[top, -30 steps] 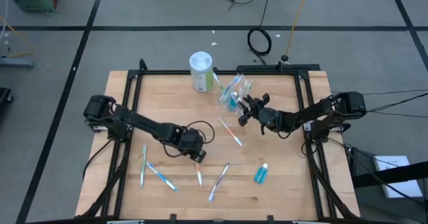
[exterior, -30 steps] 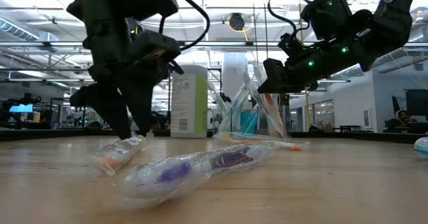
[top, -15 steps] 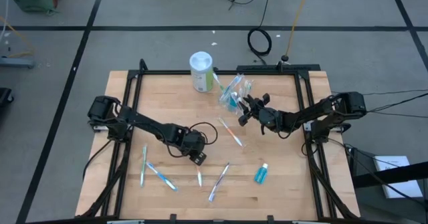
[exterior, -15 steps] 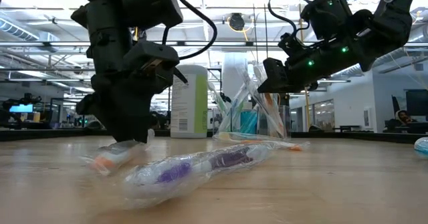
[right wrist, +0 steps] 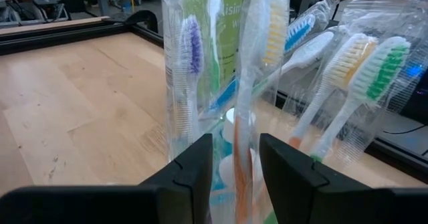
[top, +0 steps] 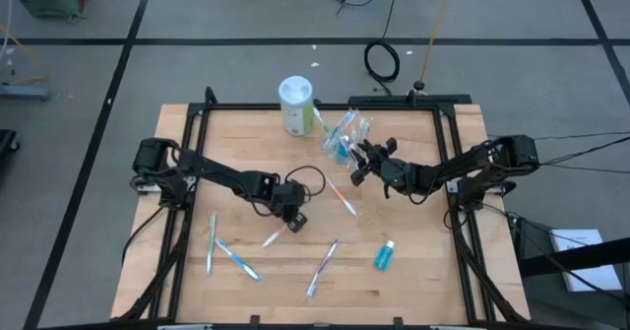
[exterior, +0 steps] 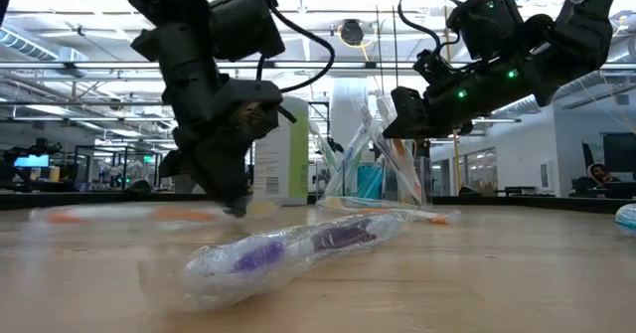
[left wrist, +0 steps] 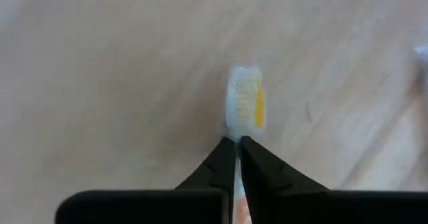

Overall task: Pick & Place toothbrushing station
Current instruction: Put the orange toothbrush into the transparent organizer

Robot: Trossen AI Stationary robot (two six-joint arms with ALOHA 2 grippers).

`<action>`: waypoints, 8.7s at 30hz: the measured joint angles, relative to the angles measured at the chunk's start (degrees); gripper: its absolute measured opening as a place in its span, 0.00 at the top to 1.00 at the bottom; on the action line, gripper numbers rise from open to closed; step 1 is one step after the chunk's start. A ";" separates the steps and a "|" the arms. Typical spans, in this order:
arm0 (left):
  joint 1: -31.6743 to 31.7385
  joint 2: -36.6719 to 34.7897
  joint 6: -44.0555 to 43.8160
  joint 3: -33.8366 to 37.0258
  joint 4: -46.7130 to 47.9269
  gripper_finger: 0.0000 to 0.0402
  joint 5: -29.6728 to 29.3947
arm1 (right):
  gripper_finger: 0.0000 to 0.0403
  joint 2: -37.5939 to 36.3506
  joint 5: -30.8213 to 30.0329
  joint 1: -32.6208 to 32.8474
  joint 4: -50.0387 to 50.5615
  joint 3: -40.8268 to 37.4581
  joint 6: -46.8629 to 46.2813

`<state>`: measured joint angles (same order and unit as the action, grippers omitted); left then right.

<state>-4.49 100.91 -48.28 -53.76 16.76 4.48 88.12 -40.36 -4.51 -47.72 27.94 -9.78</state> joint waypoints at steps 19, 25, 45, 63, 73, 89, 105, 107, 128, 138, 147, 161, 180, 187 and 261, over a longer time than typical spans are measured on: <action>11.05 -16.77 29.96 -0.08 -31.59 0.99 -22.63 | 0.71 0.00 -0.02 0.00 -0.47 0.01 3.43; 16.09 -13.15 39.88 -0.19 -52.48 0.99 -22.74 | 0.71 0.00 -0.08 -0.02 -0.66 0.00 3.63; 21.18 8.52 28.76 -0.19 -65.65 0.96 -22.45 | 0.71 0.00 -0.06 -0.90 1.14 0.02 3.43; 20.37 8.11 46.45 -0.19 -60.61 0.95 -22.56 | 0.71 0.00 -0.03 -1.07 3.35 0.01 3.41; 22.89 6.13 46.07 -0.30 -57.99 0.86 -19.18 | 0.71 0.00 -0.02 -1.07 3.43 0.01 3.39; 24.46 -11.19 49.14 -3.17 -35.98 0.54 -17.91 | 0.71 0.00 0.11 -1.03 4.33 0.00 0.80; 23.87 -36.88 46.65 -3.14 6.79 0.63 -15.02 | 0.71 -2.97 -1.20 3.07 0.92 0.07 -1.08; 23.85 -40.14 46.89 -3.12 9.16 0.63 -15.02 | 0.71 -4.78 -4.00 4.40 3.01 0.07 -0.76; 23.91 -53.97 47.02 -0.74 16.84 0.63 -18.06 | 0.71 0.75 2.85 18.27 41.28 26.08 -10.86; 23.89 -53.95 49.33 -0.74 16.45 0.63 -18.08 | 0.71 13.85 12.42 13.85 46.86 30.08 -19.74; 23.89 -53.95 51.65 -0.71 16.56 0.63 -18.01 | 0.71 20.03 18.02 9.63 47.03 30.08 -22.12; 23.87 -53.94 48.02 -0.69 21.07 0.63 -17.91 | 0.71 14.17 12.58 9.11 49.01 30.08 -18.02; 23.70 -53.92 46.18 -0.69 21.20 0.63 -17.00 | 0.83 16.44 13.76 8.05 47.68 22.45 -31.40; 23.70 -53.92 46.23 -0.69 21.17 0.63 -16.97 | 0.96 13.14 16.47 9.36 48.81 22.09 -29.17; 23.70 -53.92 45.99 -0.69 21.19 0.63 -17.01 | 0.95 6.92 -34.16 8.78 0.99 0.31 -19.02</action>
<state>19.20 46.98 -2.28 -54.46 37.95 -12.53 95.03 -74.52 4.27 -46.74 28.26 -28.80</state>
